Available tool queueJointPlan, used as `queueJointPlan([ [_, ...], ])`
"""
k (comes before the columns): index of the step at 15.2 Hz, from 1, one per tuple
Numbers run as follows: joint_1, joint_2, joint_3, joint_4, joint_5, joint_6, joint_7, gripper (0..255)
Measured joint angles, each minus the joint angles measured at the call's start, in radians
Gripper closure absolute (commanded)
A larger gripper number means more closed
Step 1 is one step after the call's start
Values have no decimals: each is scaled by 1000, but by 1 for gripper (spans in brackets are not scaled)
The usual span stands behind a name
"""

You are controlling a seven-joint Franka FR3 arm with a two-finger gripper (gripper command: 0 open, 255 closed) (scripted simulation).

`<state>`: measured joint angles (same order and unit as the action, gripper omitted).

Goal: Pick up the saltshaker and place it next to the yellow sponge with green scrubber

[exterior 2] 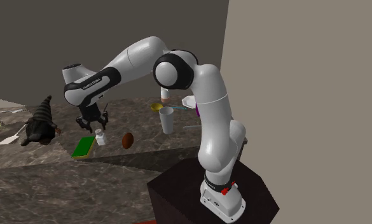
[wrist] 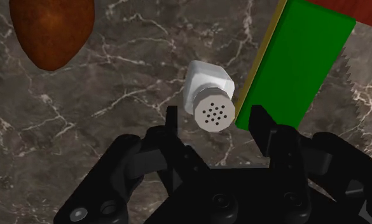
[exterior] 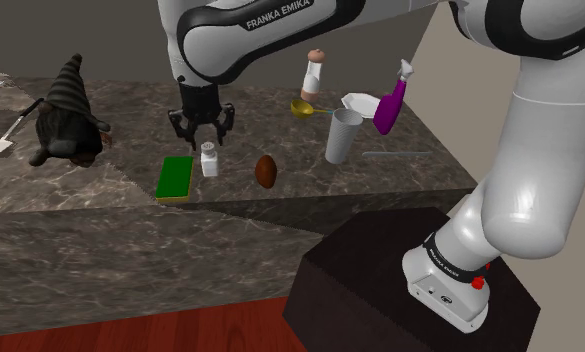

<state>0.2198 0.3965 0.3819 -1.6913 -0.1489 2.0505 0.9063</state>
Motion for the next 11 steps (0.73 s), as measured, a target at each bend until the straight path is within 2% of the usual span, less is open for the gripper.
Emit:
queueJointPlan([
  [5,0,0,0,0,0,0,0,0],
  [11,-3,-34,8,70,17,-101,-11,0],
])
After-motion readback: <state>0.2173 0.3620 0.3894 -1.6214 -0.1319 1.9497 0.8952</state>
